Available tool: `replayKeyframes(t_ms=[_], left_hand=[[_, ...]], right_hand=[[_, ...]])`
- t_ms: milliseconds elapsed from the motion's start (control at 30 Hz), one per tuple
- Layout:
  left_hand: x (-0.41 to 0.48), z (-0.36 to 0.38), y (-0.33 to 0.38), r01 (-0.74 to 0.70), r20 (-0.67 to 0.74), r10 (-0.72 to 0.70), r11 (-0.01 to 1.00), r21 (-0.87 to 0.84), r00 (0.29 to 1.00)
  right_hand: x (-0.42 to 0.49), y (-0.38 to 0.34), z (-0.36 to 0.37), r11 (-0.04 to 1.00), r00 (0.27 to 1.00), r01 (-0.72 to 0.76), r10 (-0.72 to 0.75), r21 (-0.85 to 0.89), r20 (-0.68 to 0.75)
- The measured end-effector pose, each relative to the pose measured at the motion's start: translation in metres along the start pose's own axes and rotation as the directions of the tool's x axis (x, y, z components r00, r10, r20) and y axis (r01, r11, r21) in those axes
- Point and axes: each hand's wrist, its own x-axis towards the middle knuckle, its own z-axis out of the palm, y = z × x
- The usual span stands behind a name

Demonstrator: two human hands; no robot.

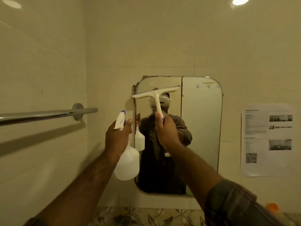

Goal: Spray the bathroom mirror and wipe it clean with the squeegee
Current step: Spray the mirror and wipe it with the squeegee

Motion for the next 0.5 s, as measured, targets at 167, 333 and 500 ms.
replayKeyframes(t_ms=[167,333,500], left_hand=[[-0.006,0.002,-0.01,0.023,-0.013,-0.024,1.0,-0.013,1.0],[-0.014,-0.003,-0.02,0.042,-0.004,-0.042,0.998,0.043,0.999],[-0.027,-0.008,-0.025,0.052,0.017,-0.053,0.998,0.047,0.998]], right_hand=[[-0.089,0.072,0.017,0.982,0.985,-0.174,0.171,0.075,0.037],[-0.187,0.145,0.035,0.886,0.898,-0.429,0.44,-0.174,0.024],[-0.243,0.159,0.033,0.76,0.771,-0.603,0.633,-0.242,0.07]])
